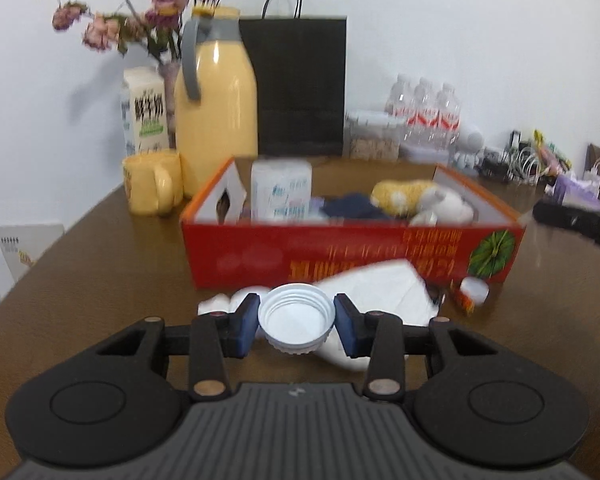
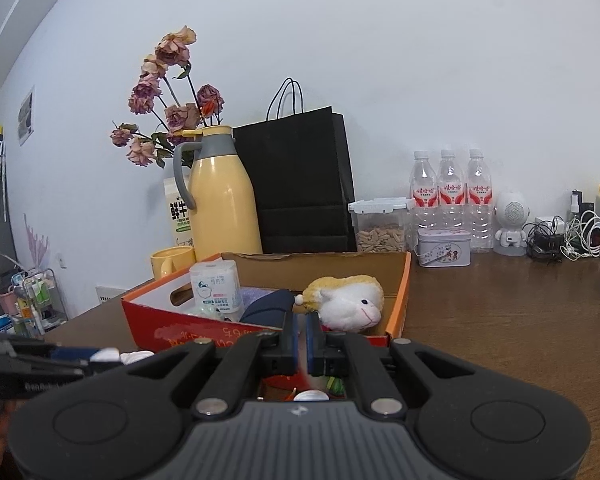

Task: Organize objects
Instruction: 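Grasp the large white ring cap with the left tool, then carry the white cap into the cardboard box and open the left tool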

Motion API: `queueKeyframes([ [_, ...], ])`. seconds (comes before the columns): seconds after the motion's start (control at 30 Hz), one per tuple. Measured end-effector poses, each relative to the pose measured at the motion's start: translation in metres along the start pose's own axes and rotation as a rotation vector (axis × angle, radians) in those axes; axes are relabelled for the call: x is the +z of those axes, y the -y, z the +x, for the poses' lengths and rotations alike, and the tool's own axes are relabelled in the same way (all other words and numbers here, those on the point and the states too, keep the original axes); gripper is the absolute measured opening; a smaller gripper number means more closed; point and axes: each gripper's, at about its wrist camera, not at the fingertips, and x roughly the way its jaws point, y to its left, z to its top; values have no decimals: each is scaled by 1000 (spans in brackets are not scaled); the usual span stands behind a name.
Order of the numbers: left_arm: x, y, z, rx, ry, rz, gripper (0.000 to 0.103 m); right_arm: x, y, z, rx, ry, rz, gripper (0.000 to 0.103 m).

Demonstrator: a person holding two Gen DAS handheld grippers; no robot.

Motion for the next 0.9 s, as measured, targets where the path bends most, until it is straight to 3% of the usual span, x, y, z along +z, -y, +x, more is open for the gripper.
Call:
queueKeyframes([
  [0.4,79,20,17,-6,176,2,41,48,-26,36,19,38,-56,3],
  [0.63,110,14,61,48,176,-64,41,70,-37,89,-28,48,-31,3],
  [0.9,103,0,103,92,110,-71,41,50,-23,129,-66,-26,0,3],
])
